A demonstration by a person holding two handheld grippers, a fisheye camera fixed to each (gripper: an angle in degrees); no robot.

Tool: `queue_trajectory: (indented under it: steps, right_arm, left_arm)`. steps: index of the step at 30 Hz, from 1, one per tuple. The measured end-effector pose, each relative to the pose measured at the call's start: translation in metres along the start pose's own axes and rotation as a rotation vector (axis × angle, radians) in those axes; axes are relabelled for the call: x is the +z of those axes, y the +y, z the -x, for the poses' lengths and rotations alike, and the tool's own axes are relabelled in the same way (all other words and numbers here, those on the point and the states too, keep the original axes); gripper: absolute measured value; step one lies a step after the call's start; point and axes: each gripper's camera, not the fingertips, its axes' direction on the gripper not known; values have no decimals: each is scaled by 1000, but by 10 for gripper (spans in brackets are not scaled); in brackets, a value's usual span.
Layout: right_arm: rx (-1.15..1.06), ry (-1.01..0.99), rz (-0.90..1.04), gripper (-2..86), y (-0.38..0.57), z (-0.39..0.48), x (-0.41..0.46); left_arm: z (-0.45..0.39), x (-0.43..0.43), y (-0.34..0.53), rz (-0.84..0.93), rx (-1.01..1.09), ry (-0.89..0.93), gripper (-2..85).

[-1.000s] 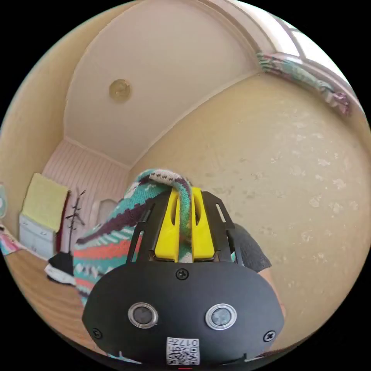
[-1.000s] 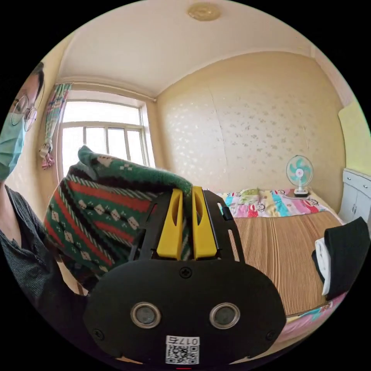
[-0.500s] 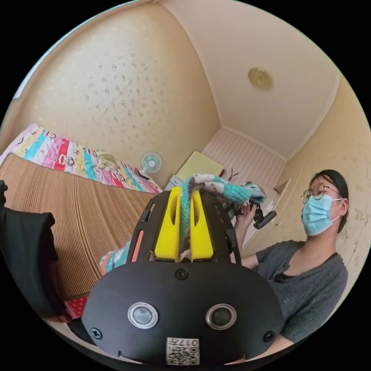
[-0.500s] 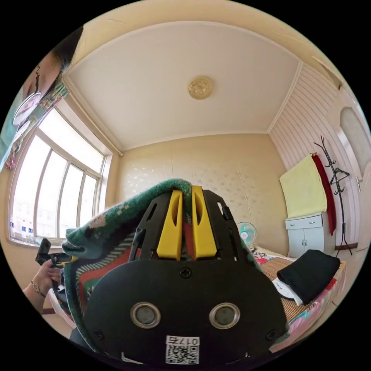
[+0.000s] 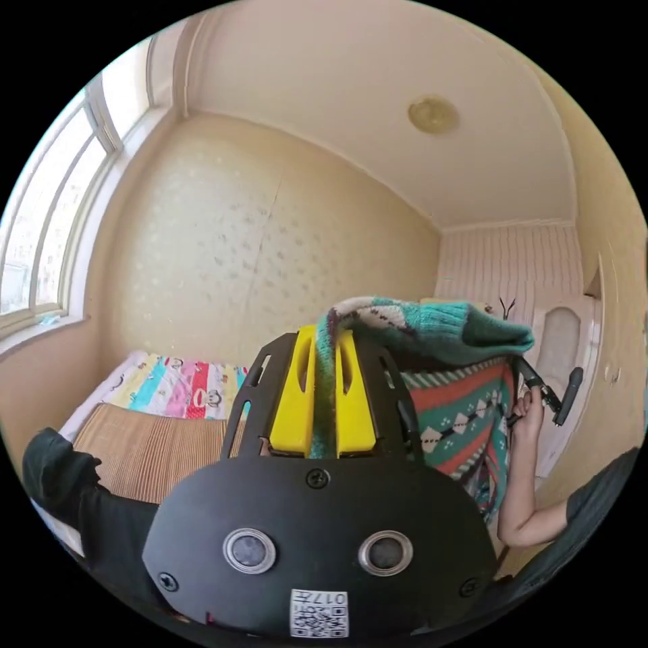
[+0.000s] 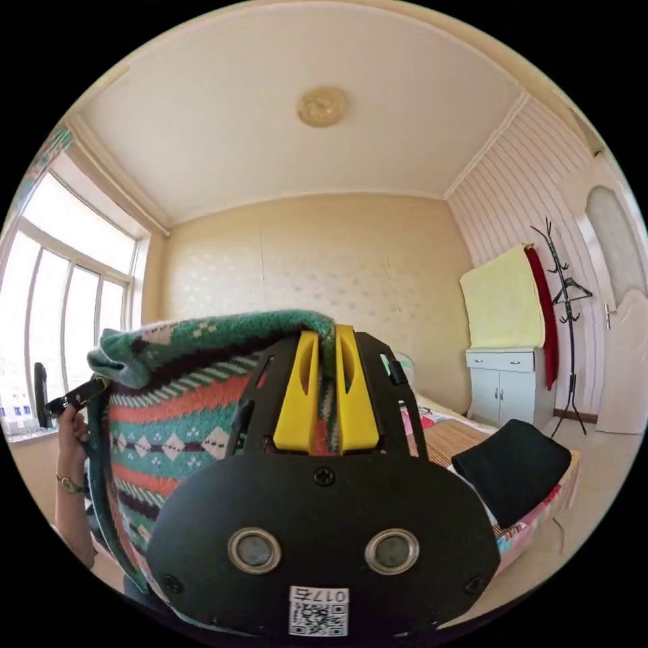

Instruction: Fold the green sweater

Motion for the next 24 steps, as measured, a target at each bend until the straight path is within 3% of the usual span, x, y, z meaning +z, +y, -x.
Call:
queue_trajectory:
  steps: [2, 4, 6, 9, 12, 16, 22, 24]
  right_arm:
    - [16, 39, 272, 52, -6, -6, 129]
    - [8, 88, 670, 62, 37, -13, 271]
    - [-16, 75, 808, 61, 88, -10, 312]
    - [-162, -25, 830, 60, 183, 10, 319]
    - [-264, -55, 973, 67, 299, 24, 320]
    - [-206, -125, 1071, 87, 413, 30, 293]
    - [-357, -77, 1031, 101, 487, 56, 250]
    - [-371, -85, 1012, 93, 497, 59, 245]
  left_arm:
    - [51, 97, -4, 155, -61, 9, 59]
    - [94, 169, 16, 420, -172, -141, 79]
    - [113, 203, 69, 549, -167, -277, 94]
    - [106, 219, 160, 625, -71, -185, 101]
    - [104, 230, 260, 751, -139, -119, 101]
    - [89, 228, 335, 775, -236, 1, 104]
    - [45, 229, 378, 771, -68, -230, 123]
    - [41, 257, 403, 942, -8, -318, 121]
